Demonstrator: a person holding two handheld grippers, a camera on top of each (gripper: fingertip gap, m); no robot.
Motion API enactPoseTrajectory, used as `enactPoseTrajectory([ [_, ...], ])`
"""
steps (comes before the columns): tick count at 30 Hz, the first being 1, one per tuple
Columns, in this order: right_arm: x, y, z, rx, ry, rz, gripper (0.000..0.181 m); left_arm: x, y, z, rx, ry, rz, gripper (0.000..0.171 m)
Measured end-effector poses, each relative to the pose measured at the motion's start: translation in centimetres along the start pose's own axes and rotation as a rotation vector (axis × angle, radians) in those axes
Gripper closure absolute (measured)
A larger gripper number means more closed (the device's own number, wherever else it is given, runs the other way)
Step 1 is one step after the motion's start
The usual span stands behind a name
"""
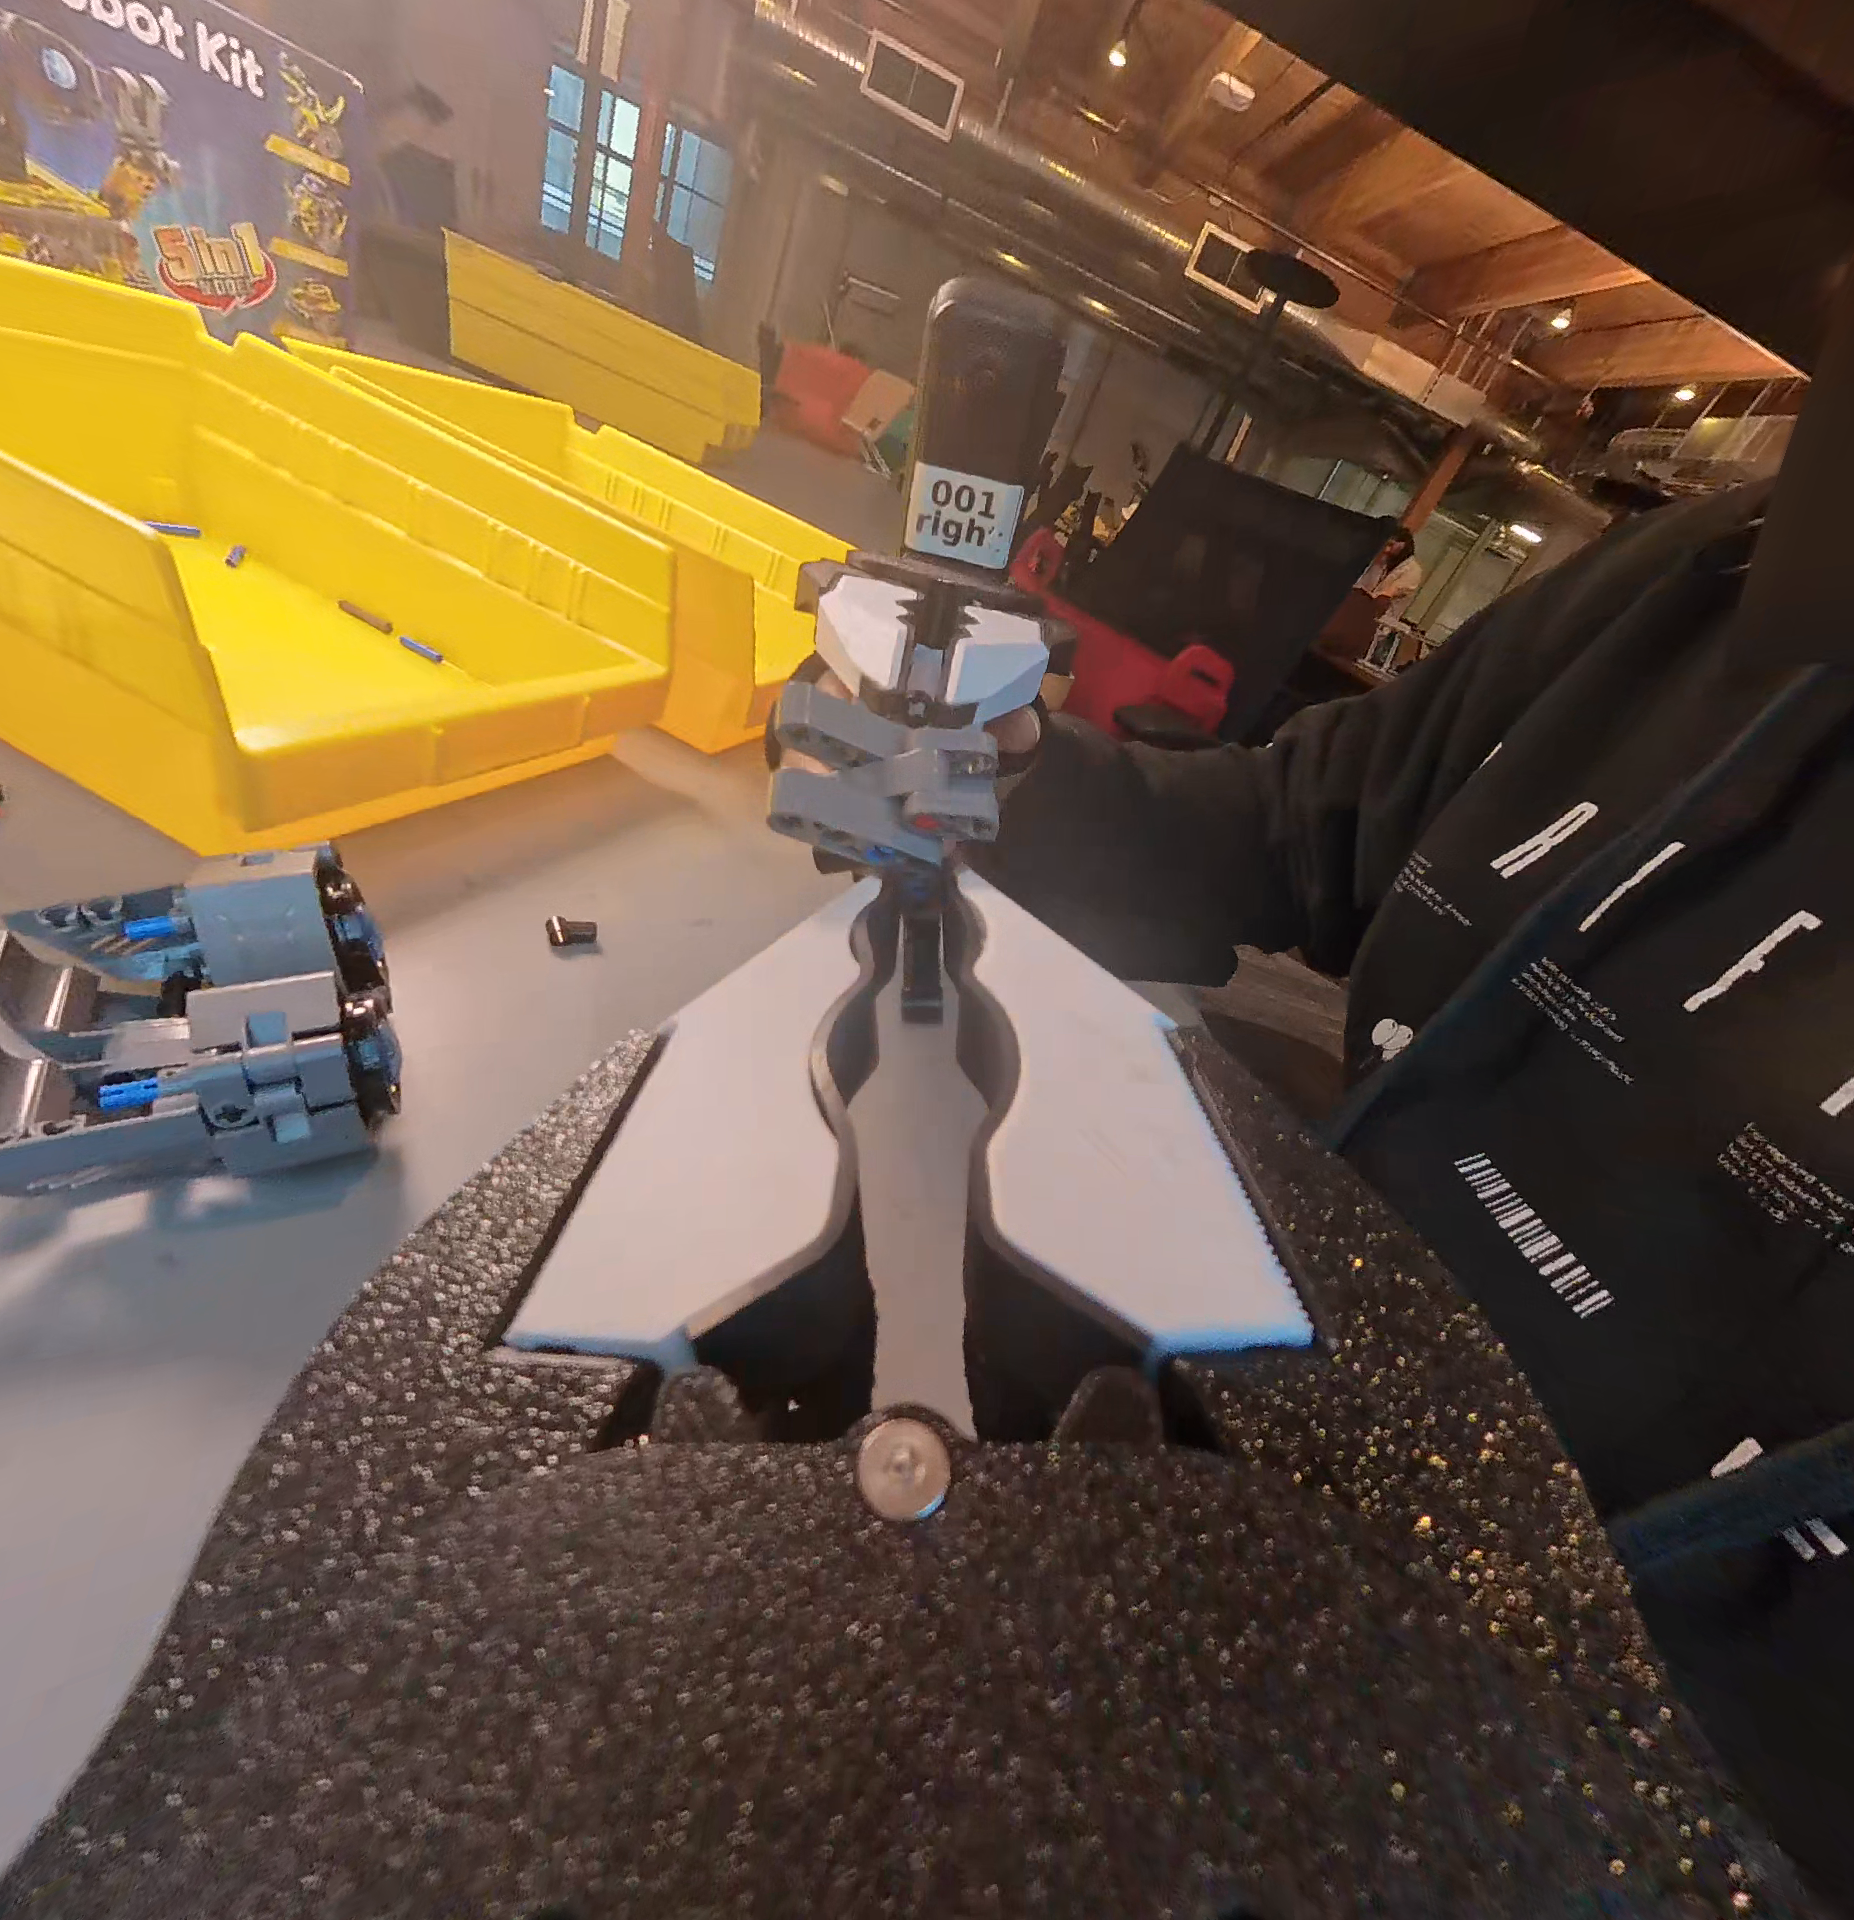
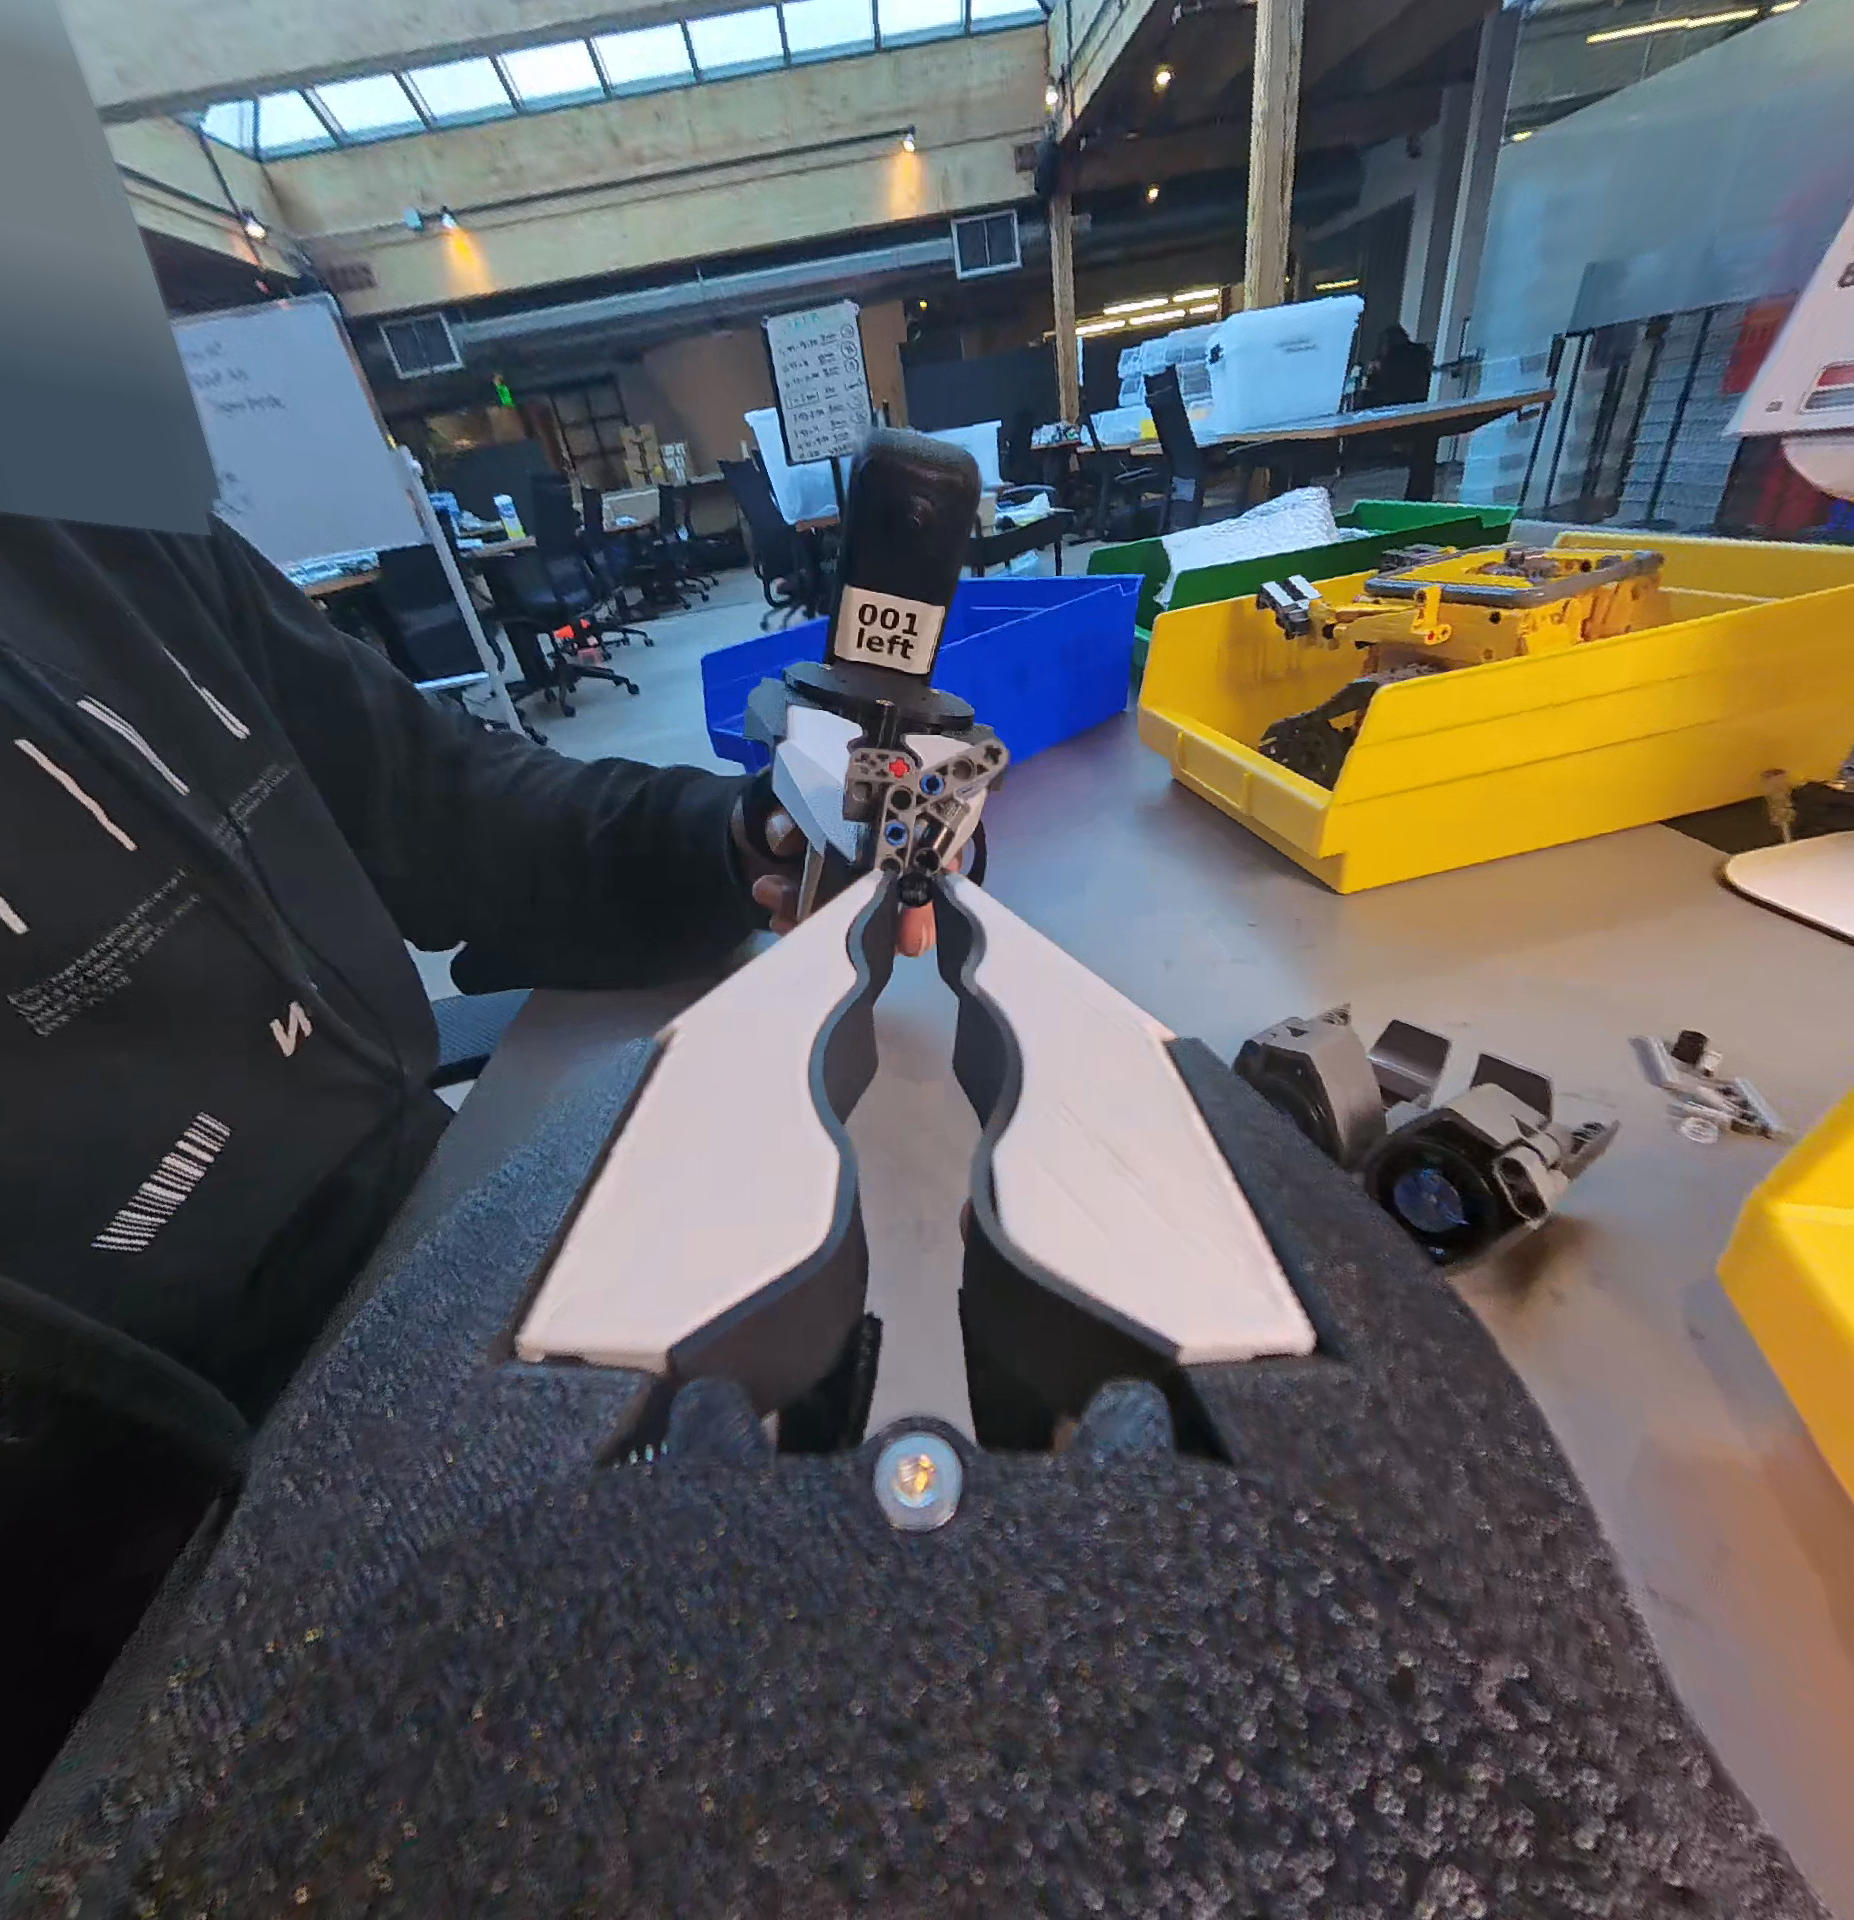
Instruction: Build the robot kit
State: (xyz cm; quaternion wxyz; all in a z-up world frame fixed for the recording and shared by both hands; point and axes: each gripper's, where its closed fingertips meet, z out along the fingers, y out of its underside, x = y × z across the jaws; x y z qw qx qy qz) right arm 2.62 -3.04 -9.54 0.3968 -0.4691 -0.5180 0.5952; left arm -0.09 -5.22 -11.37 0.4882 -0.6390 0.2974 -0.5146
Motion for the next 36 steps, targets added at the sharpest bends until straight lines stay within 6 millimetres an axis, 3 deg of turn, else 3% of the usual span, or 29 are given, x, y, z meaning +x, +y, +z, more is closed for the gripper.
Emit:
enactPoseTrajectory([
  [7, -1.6, 1.2, 0.6, -0.105, -0.031, -0.136, 0.174, 0.8, 0.5, 0.3, -0.021, 0.040, -0.005, 0.165],
  [25, -2.9, 3.0, 0.6, -0.172, -0.126, -0.121, 0.175, 1.6, 2.5, 0.6, -0.126, 0.073, -0.016, 0.165],
  [36, -3.9, 1.9, 0.5, -0.113, -0.161, -0.137, 0.175, 2.6, 1.4, 0.5, -0.046, 0.148, -0.074, 0.165],
])
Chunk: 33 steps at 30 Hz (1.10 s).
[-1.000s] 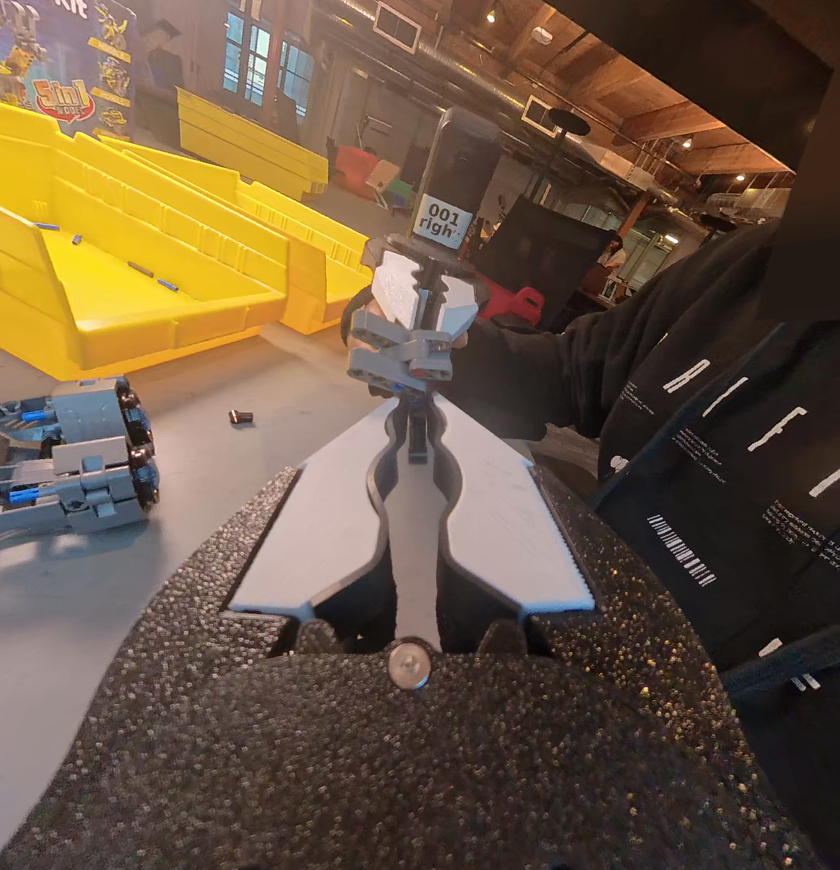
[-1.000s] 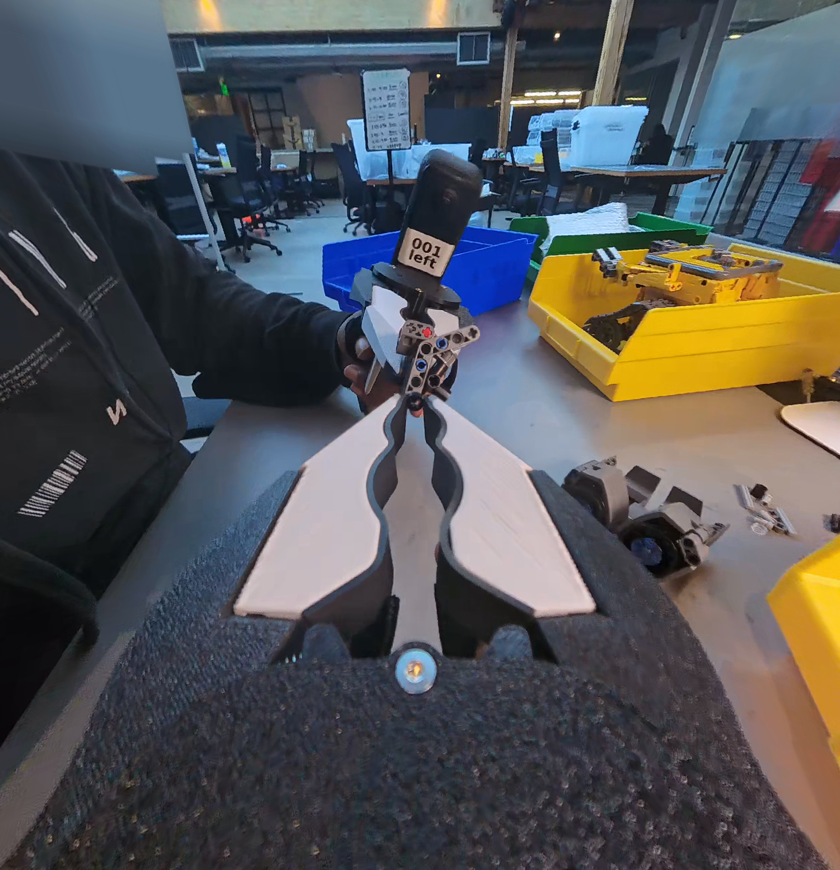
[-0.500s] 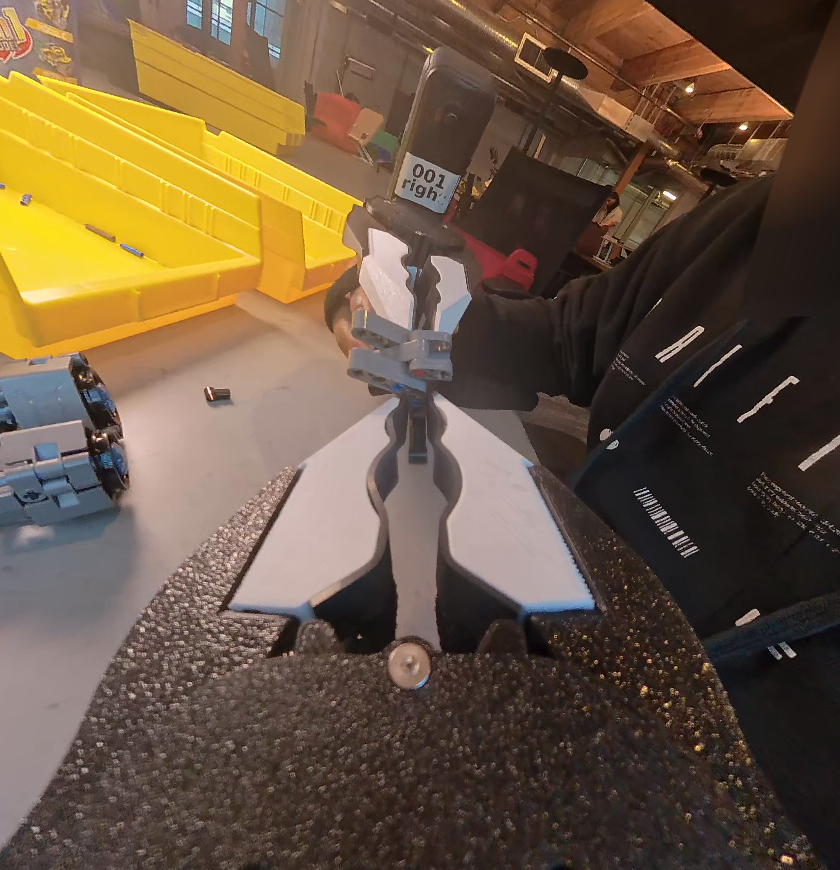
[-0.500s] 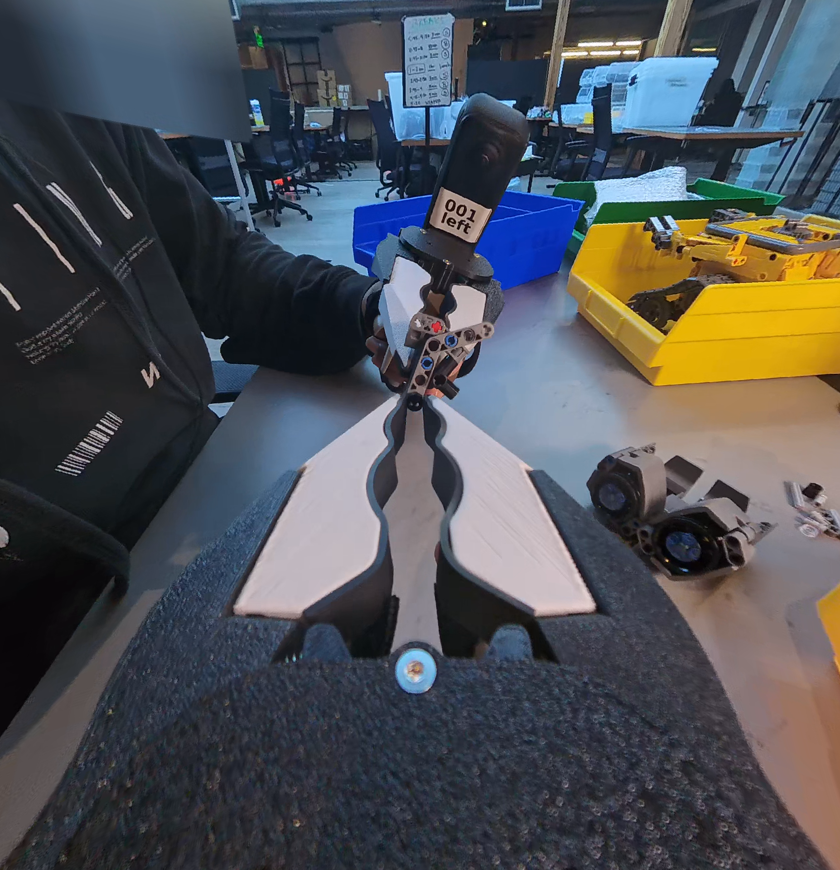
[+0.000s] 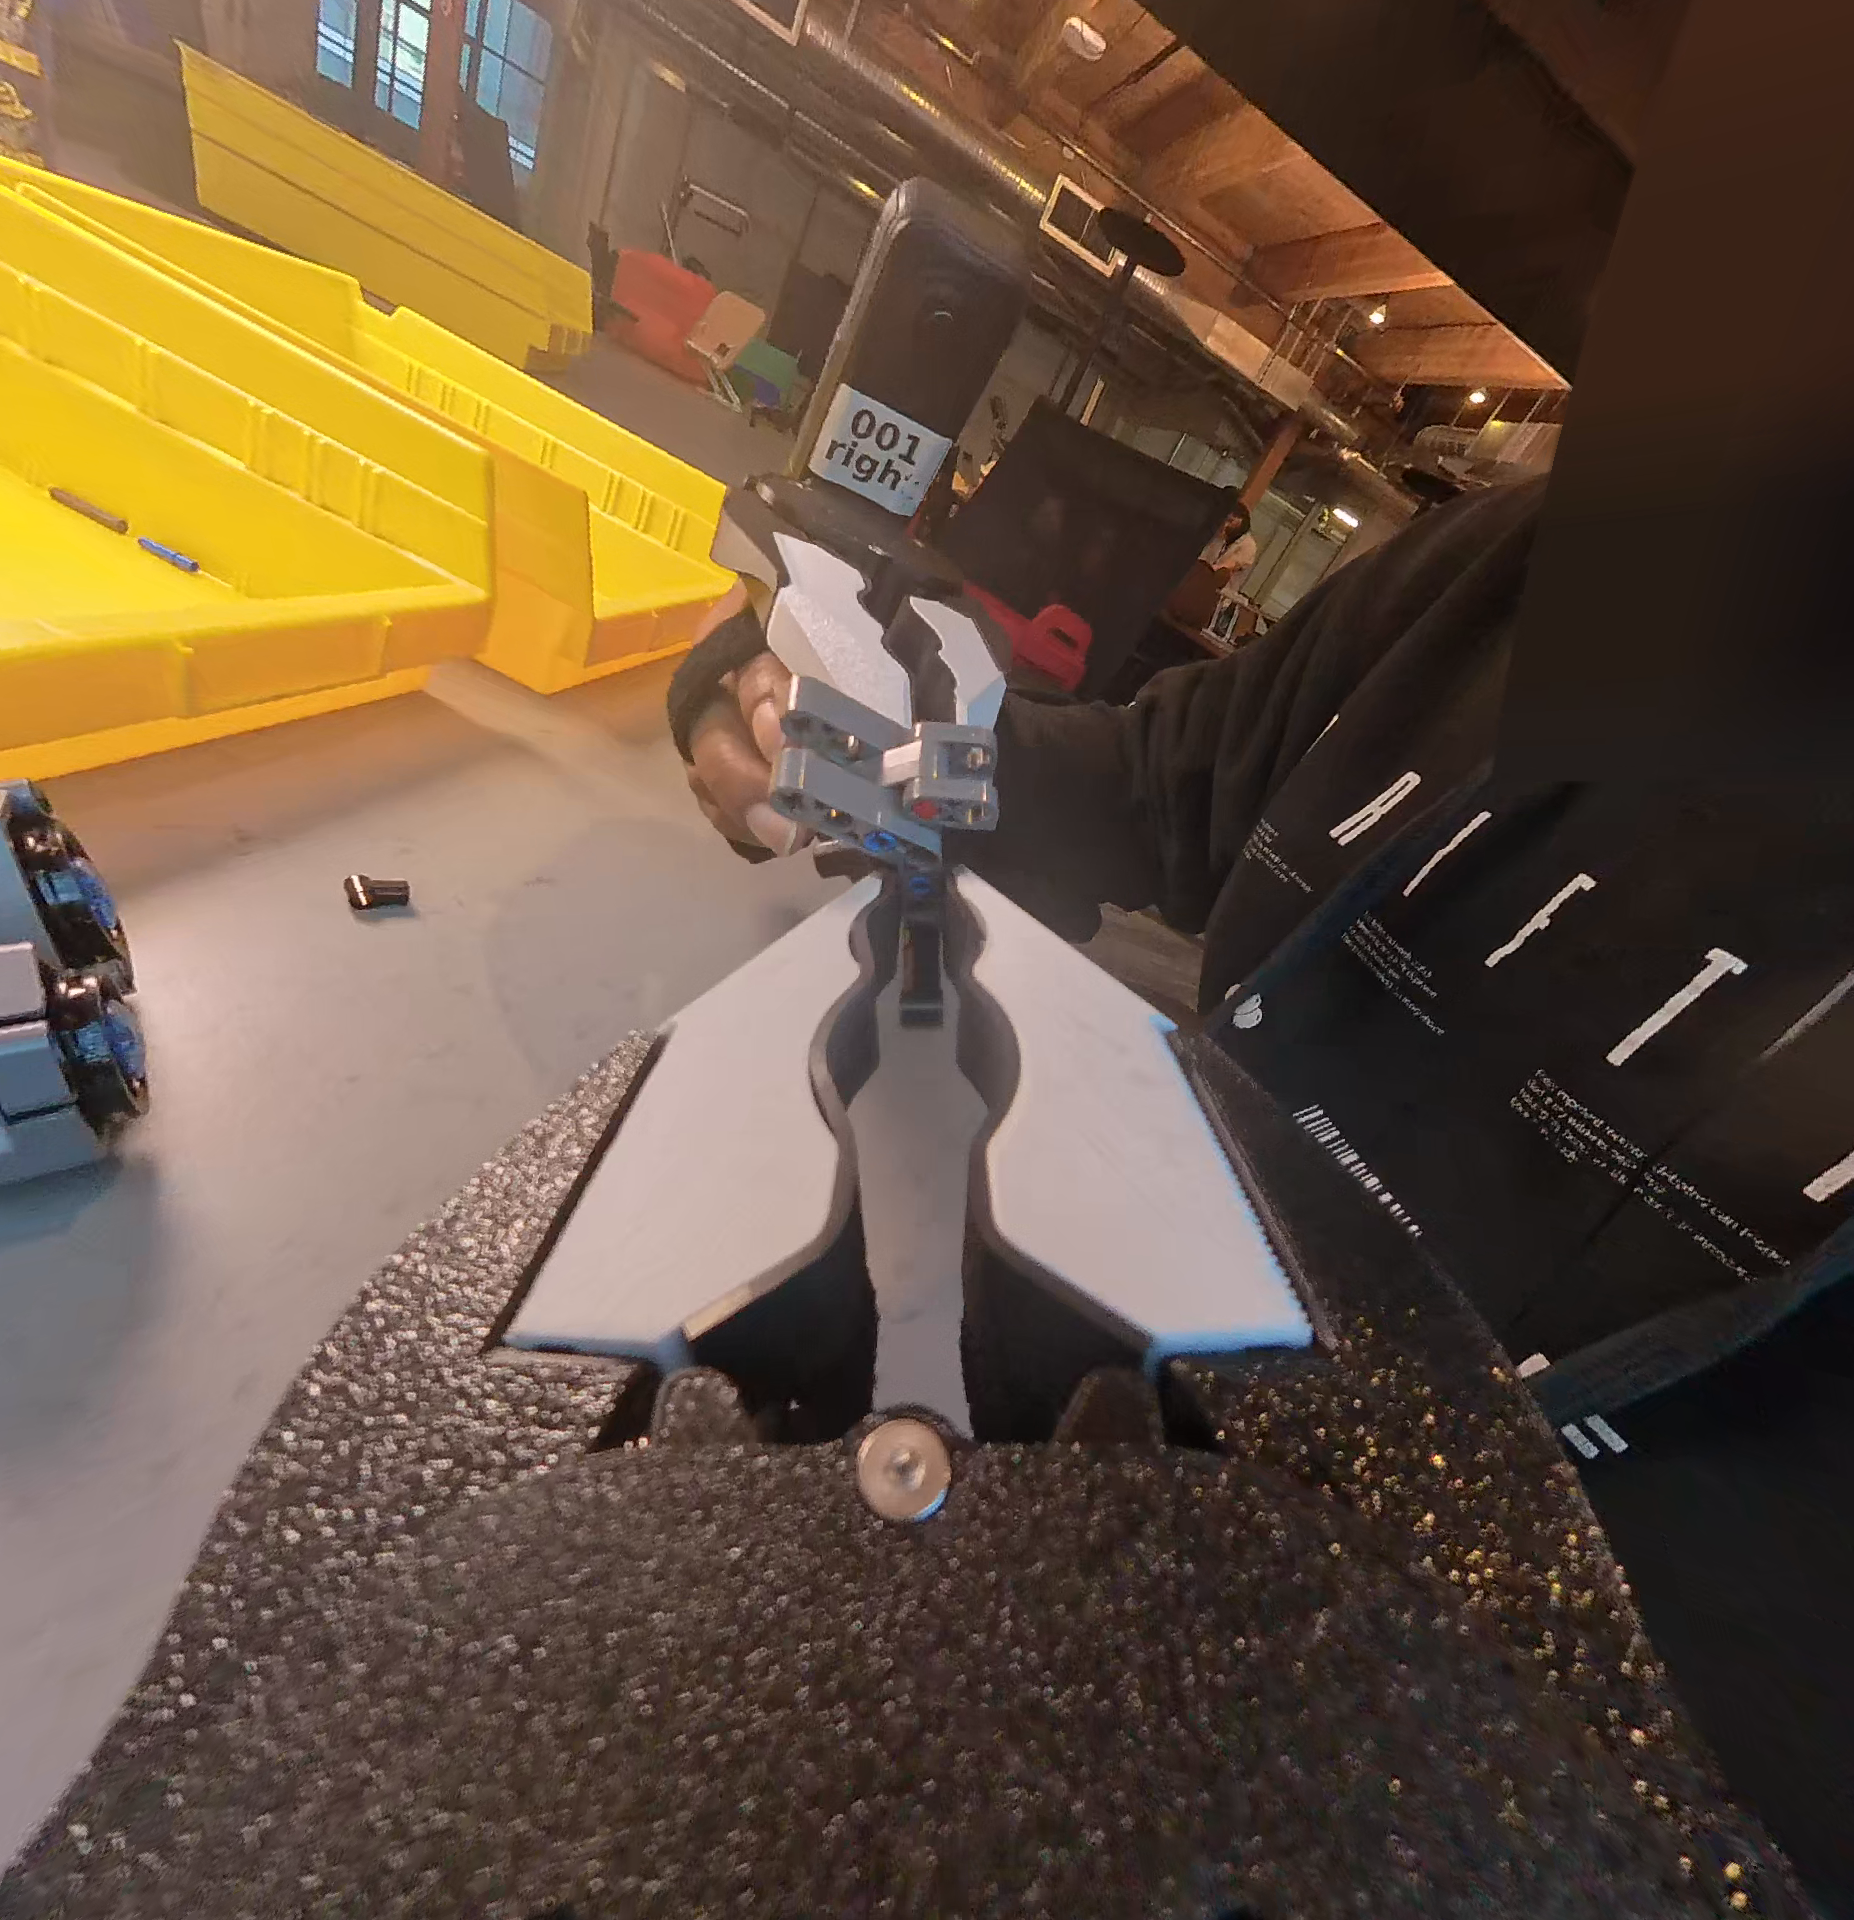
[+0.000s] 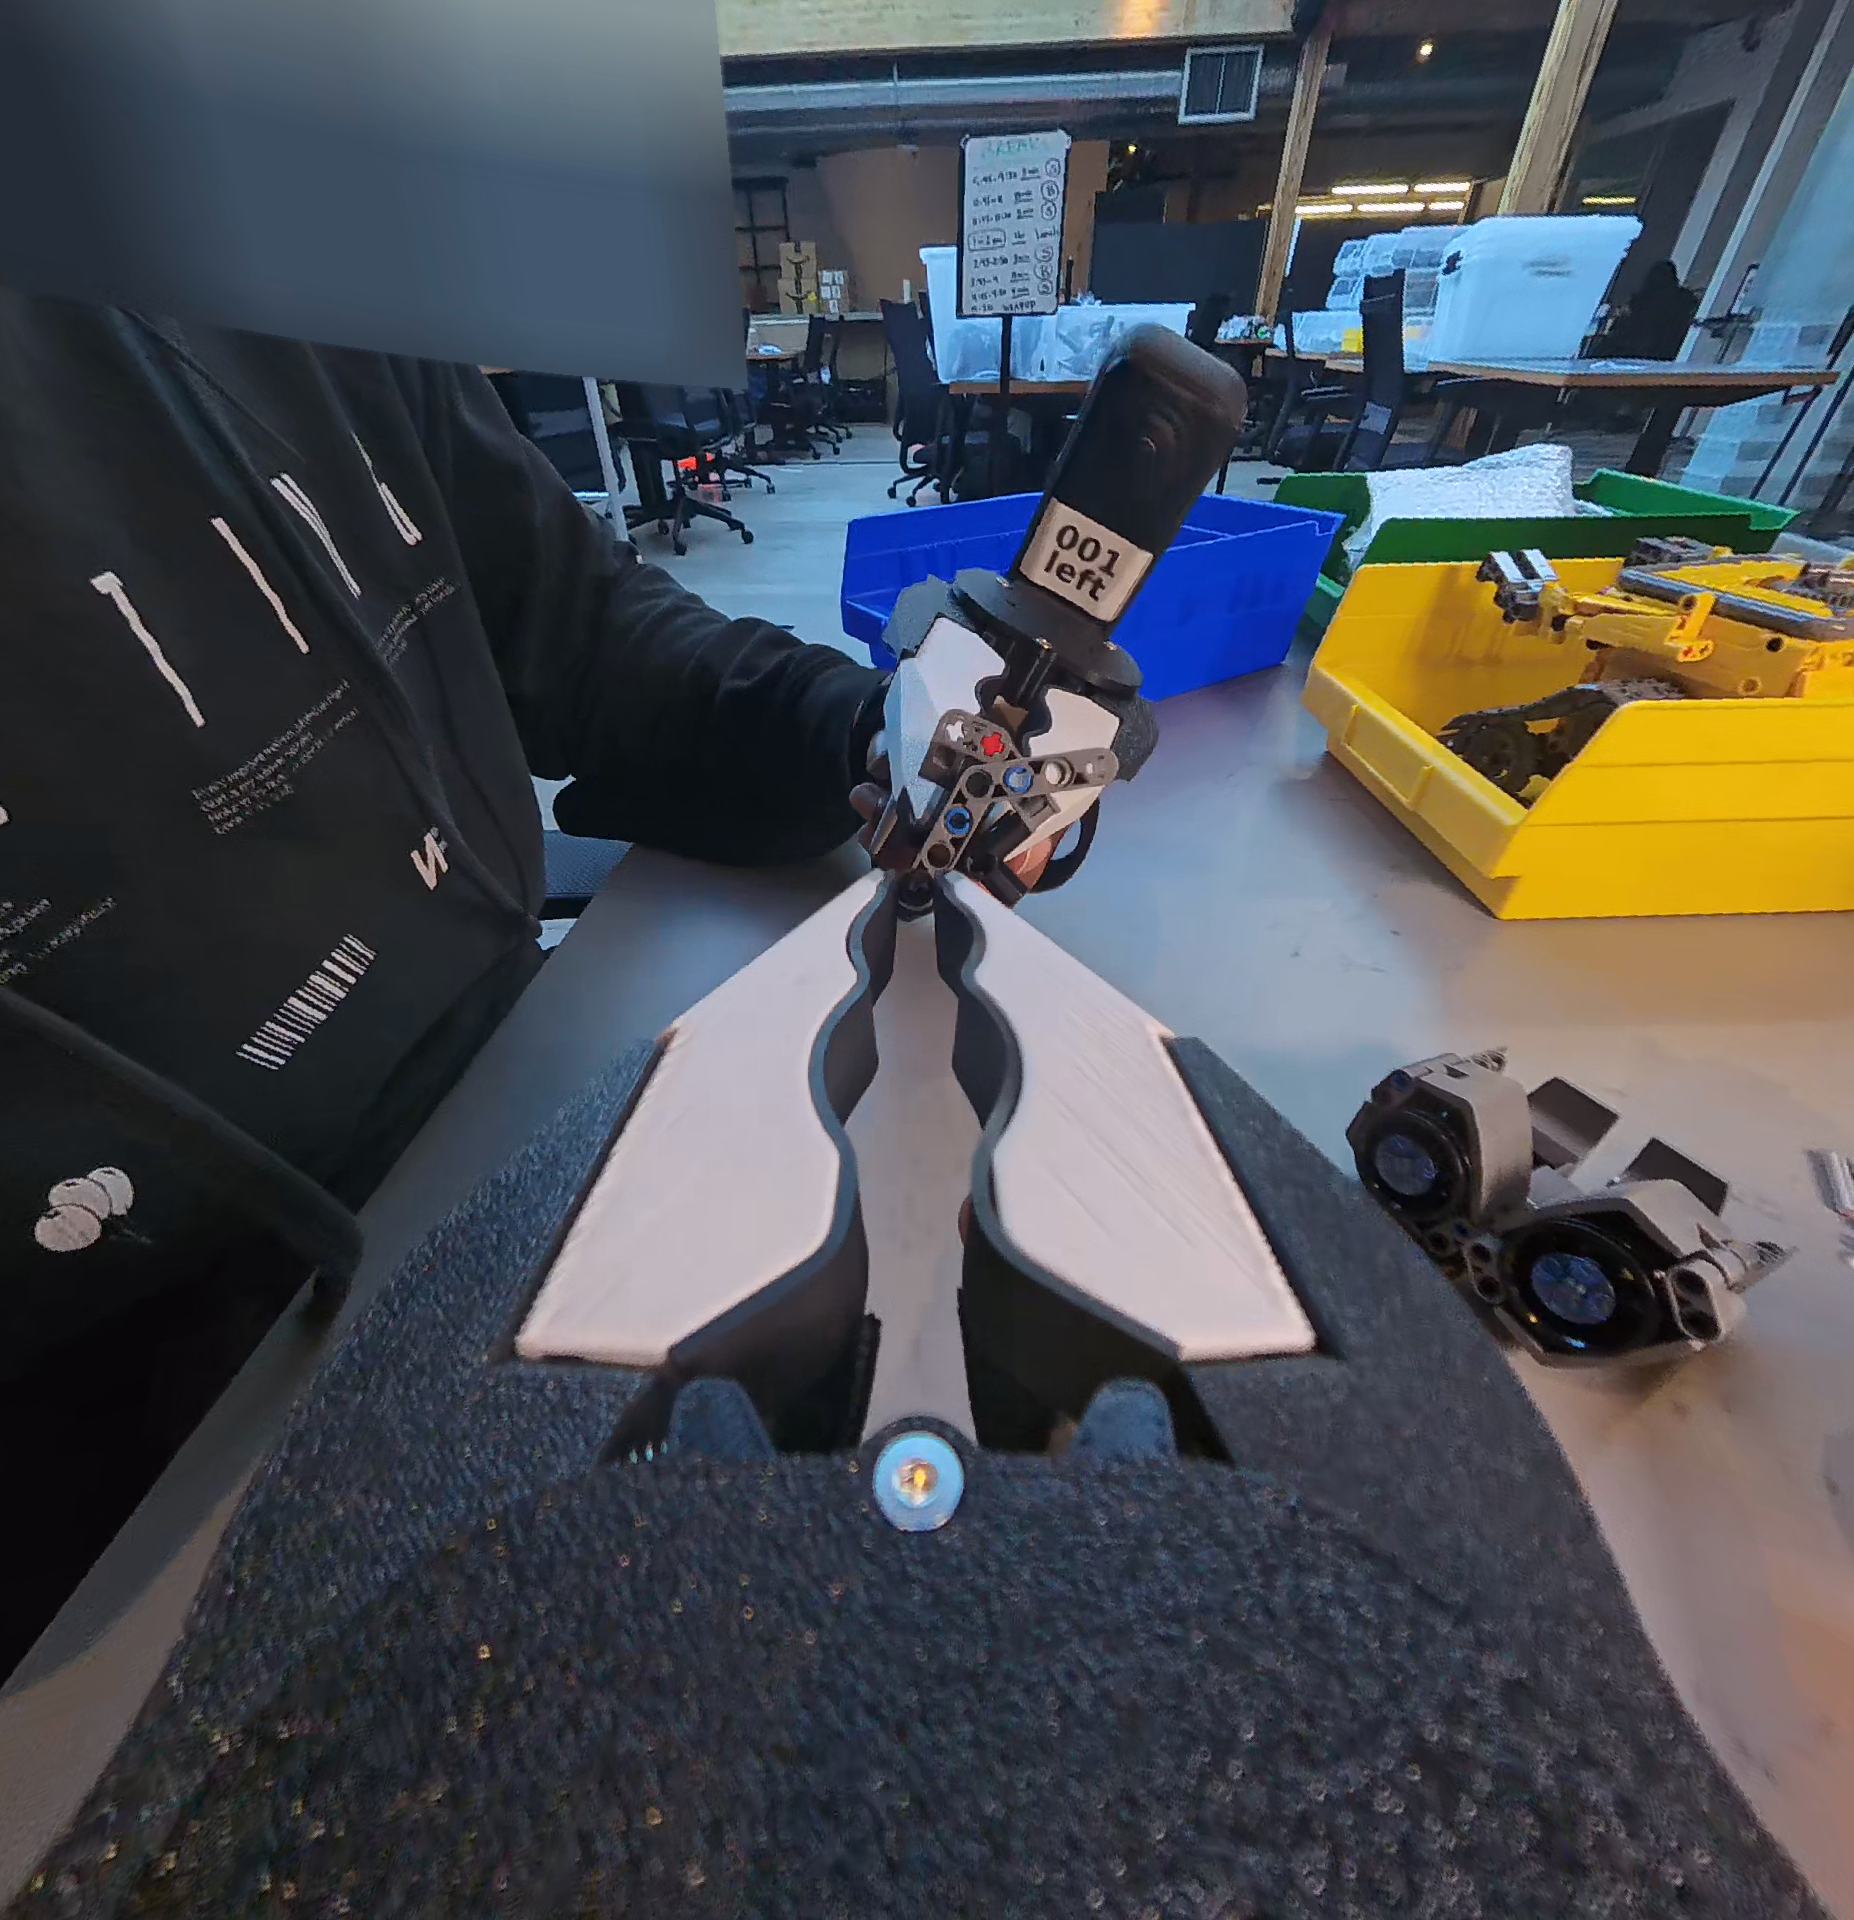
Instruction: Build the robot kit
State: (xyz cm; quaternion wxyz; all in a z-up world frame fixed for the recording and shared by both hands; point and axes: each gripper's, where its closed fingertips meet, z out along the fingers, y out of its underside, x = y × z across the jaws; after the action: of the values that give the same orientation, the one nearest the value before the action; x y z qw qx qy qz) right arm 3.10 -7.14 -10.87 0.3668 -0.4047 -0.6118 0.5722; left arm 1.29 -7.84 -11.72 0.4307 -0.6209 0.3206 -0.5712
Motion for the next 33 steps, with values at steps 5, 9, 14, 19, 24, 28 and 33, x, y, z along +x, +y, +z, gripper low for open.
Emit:
enactPoseTrajectory([
  [5, -0.4, -0.6, 0.0, 0.029, 0.002, -0.056, 0.174, 0.4, -0.7, 0.0, 0.064, 0.056, -0.075, 0.166],
  [9, -0.4, -2.1, -0.1, 0.118, 0.020, -0.073, 0.174, 1.0, -1.8, 0.0, 0.153, 0.127, -0.169, 0.166],
  [14, -0.3, -3.4, -0.3, 0.192, 0.043, -0.080, 0.174, 1.4, -3.1, 0.0, 0.248, 0.185, -0.259, 0.167],
  [19, -0.4, -3.6, -0.3, 0.185, 0.045, -0.095, 0.175, 1.5, -3.2, 0.1, 0.264, 0.210, -0.314, 0.167],
  [24, -0.8, -2.4, -0.3, 0.069, 0.029, -0.149, 0.175, 1.4, -2.1, 0.3, 0.157, 0.182, -0.327, 0.167],
  [28, -1.3, -1.4, -0.3, 0.000, 0.005, -0.174, 0.175, 1.3, -1.3, 0.5, 0.093, 0.168, -0.368, 0.166],
  [33, -1.5, -0.8, -0.1, -0.055, 0.010, -0.207, 0.175, 1.2, -1.1, 0.7, 0.091, 0.163, -0.387, 0.166],
])
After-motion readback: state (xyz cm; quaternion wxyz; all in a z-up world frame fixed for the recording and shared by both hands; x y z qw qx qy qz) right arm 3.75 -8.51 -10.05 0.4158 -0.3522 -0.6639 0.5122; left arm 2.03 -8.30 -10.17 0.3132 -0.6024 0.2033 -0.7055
